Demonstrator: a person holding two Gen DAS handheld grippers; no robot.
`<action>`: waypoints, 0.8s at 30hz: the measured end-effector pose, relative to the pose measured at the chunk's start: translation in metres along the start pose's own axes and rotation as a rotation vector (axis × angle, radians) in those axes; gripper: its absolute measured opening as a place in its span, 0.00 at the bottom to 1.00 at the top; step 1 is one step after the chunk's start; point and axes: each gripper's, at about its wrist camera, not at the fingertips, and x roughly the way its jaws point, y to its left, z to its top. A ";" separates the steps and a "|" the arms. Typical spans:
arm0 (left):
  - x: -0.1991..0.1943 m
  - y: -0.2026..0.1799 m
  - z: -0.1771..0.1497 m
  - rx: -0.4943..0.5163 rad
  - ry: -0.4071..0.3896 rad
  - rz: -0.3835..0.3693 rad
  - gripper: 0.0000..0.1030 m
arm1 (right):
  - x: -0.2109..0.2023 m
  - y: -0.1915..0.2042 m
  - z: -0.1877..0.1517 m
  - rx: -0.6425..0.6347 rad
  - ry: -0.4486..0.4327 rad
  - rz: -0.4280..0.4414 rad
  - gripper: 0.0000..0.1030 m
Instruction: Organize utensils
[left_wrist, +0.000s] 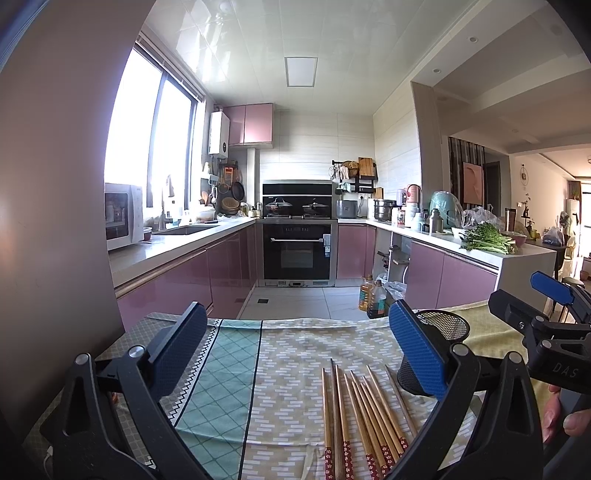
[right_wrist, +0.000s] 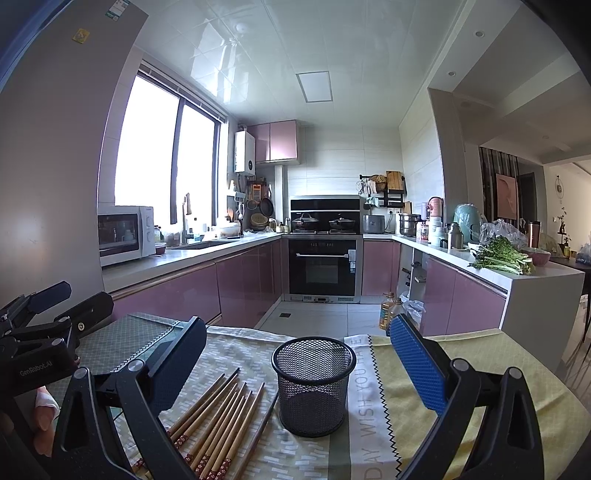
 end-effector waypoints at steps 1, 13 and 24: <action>-0.001 0.000 0.000 0.000 0.000 -0.001 0.94 | 0.000 0.000 0.000 -0.001 0.000 -0.002 0.94; 0.000 -0.002 0.000 0.002 0.007 -0.002 0.94 | 0.001 0.000 -0.002 0.004 0.004 -0.001 0.93; 0.005 -0.003 -0.003 0.002 0.017 -0.007 0.94 | 0.002 0.001 -0.004 0.006 0.015 0.002 0.94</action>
